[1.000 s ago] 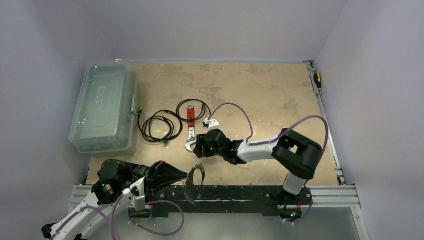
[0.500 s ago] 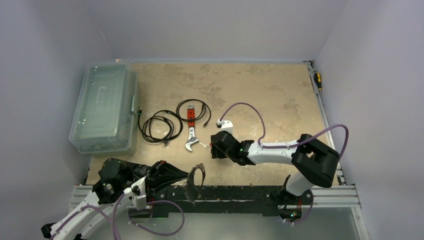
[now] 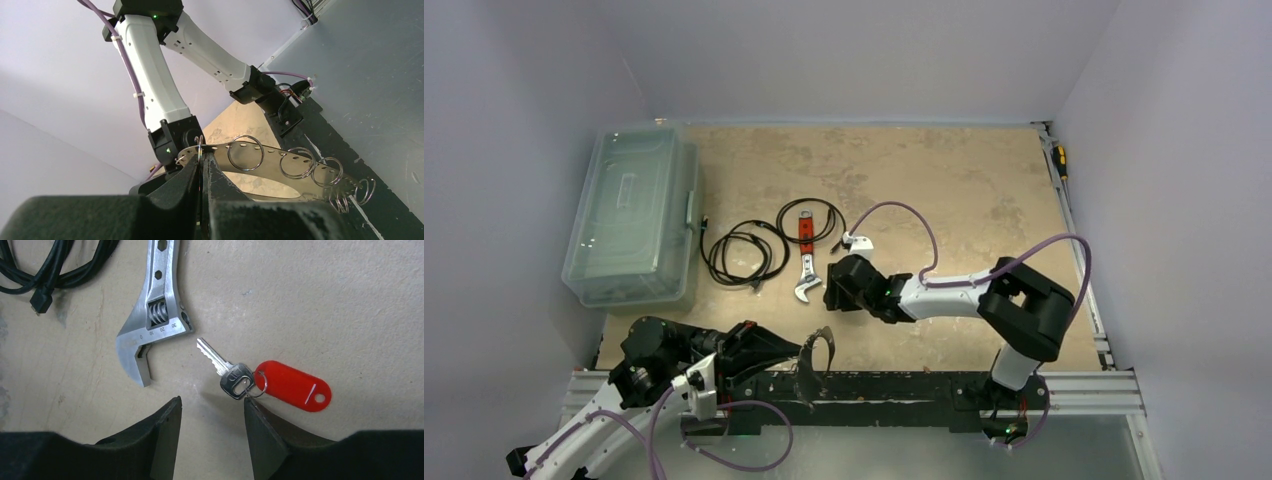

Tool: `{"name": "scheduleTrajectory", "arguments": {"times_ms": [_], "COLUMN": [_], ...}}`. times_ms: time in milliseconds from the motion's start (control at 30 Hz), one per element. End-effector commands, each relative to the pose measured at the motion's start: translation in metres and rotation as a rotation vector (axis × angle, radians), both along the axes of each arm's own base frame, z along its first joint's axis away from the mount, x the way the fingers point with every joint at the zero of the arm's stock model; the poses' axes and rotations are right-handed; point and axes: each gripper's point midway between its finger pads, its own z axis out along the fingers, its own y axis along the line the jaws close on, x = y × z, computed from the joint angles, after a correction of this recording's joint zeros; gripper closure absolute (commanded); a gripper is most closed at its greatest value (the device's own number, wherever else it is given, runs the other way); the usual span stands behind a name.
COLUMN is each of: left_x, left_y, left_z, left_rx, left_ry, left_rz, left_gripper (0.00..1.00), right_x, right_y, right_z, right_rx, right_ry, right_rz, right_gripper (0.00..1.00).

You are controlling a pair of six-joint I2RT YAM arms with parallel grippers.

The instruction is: Put the keys on the keyring

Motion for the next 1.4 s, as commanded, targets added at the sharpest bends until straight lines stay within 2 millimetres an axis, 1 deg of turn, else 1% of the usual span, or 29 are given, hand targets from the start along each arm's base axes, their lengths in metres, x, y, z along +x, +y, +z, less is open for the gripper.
{"name": "scheduleTrajectory", "arguments": {"times_ms": [0,133,300,567,900,1167,1367], "left_x": [-0.004,-0.004,-0.004,-0.003,-0.003,-0.002,-0.003], "left_y": [0.000,0.000,-0.001,-0.002,-0.003,-0.003,-0.003], "left_z": [0.008,0.008,0.007,0.005,0.005,0.005,0.005], "left_rx": [-0.026,-0.025,-0.021,-0.014,-0.013,-0.011,-0.012], "left_ry": [-0.013,-0.012,-0.009,-0.003,0.000,0.003,0.003], "left_rz": [-0.022,-0.021,-0.024,-0.025,-0.026,-0.027,-0.028], "left_gripper": [1.00,1.00,1.00,1.00,1.00,1.00,1.00], "right_x": [0.018,0.024,0.027,0.026,0.036,0.039,0.040], "right_y": [0.000,-0.009,-0.022,-0.029,-0.036,-0.029,-0.030], "right_z": [0.002,-0.002,-0.008,-0.008,-0.011,-0.019,-0.023], "right_rx": [-0.014,-0.058,-0.133,-0.144,-0.203,-0.182,-0.191], "right_ry": [-0.024,-0.038,-0.034,-0.040,-0.064,-0.050,-0.050], "right_rz": [-0.090,-0.136,-0.171,-0.192,-0.220,-0.209,-0.211], "right_gripper": [0.48,0.49,0.49,0.49,0.55,0.64,0.67]}}
